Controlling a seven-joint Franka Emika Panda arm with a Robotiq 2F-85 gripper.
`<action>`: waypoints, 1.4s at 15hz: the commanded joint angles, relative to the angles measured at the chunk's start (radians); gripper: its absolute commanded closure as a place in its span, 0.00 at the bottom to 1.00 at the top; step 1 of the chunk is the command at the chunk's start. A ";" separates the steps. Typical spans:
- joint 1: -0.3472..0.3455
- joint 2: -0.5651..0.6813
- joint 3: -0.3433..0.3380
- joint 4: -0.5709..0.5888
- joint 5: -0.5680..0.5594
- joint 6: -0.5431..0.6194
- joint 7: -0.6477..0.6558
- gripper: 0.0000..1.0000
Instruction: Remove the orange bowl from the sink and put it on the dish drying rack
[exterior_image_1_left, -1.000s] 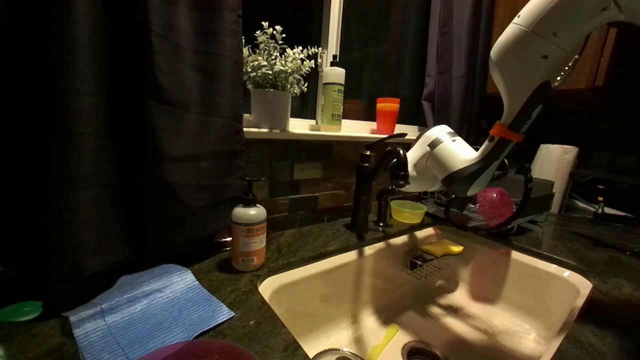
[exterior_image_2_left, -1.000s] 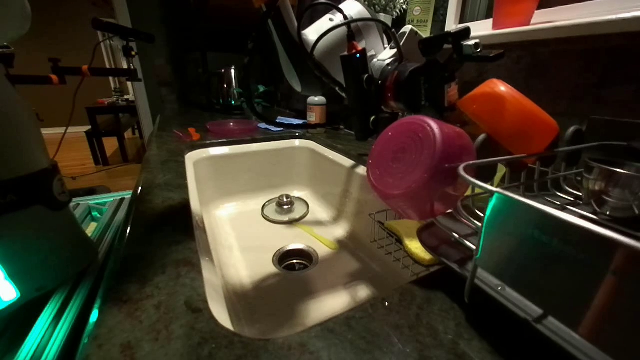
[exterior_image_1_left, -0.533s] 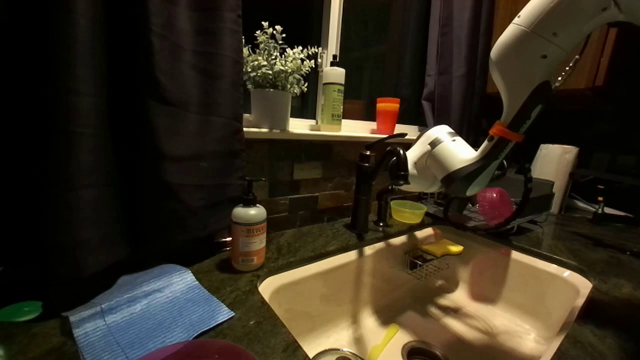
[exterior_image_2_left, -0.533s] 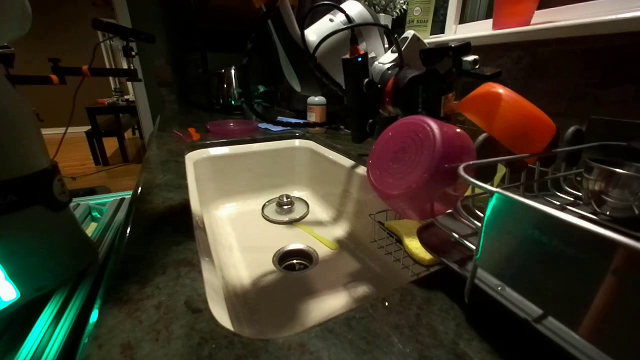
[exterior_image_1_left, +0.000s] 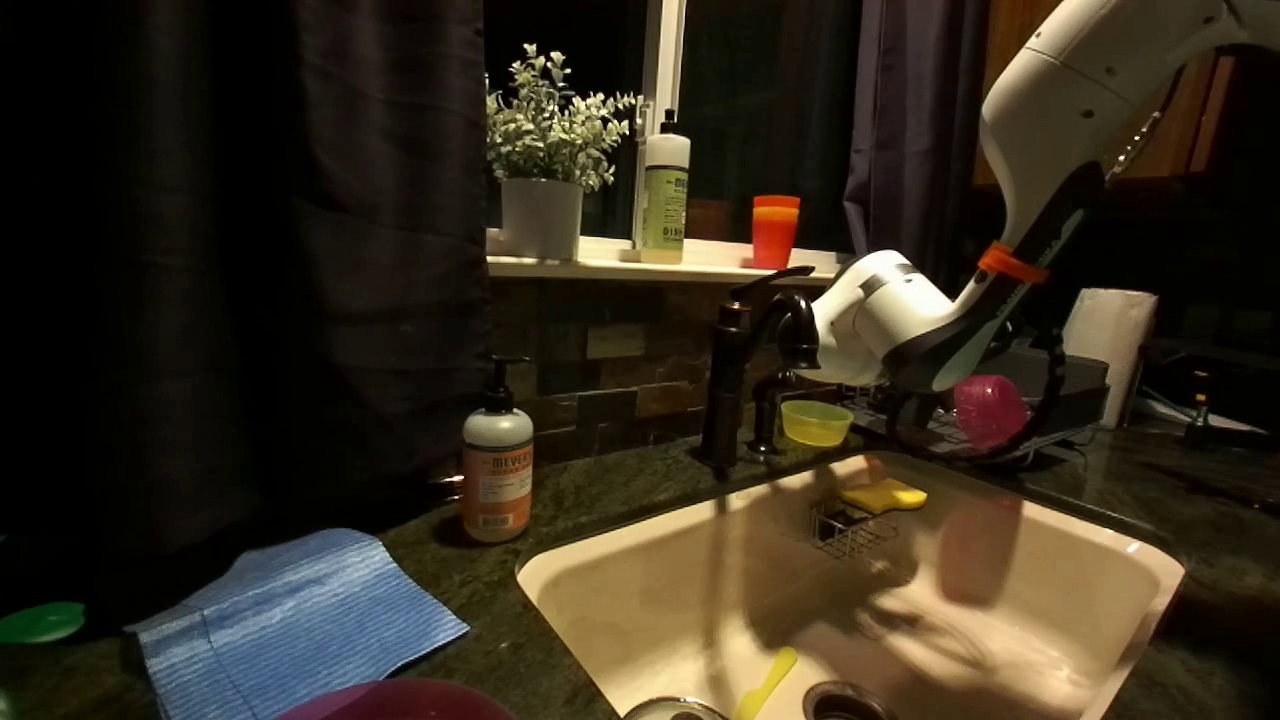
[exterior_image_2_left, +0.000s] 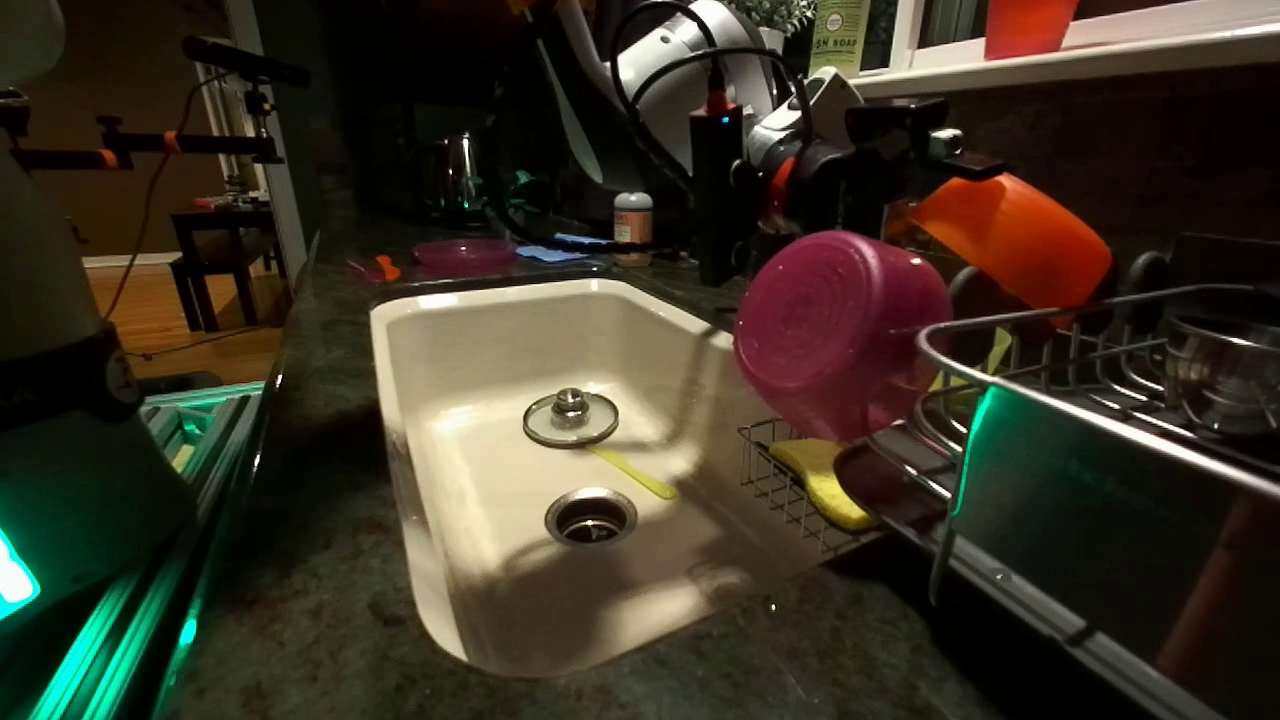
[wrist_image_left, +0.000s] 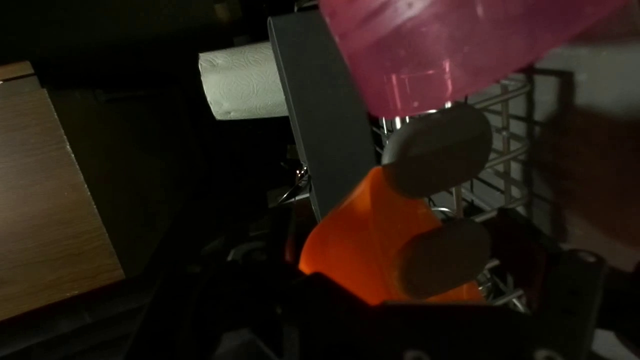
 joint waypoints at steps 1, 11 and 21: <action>0.001 -0.018 -0.001 0.002 0.039 0.038 -0.031 0.00; 0.041 -0.082 0.017 0.000 0.159 0.009 -0.067 0.00; 0.060 -0.072 0.014 0.022 0.258 -0.002 -0.125 0.00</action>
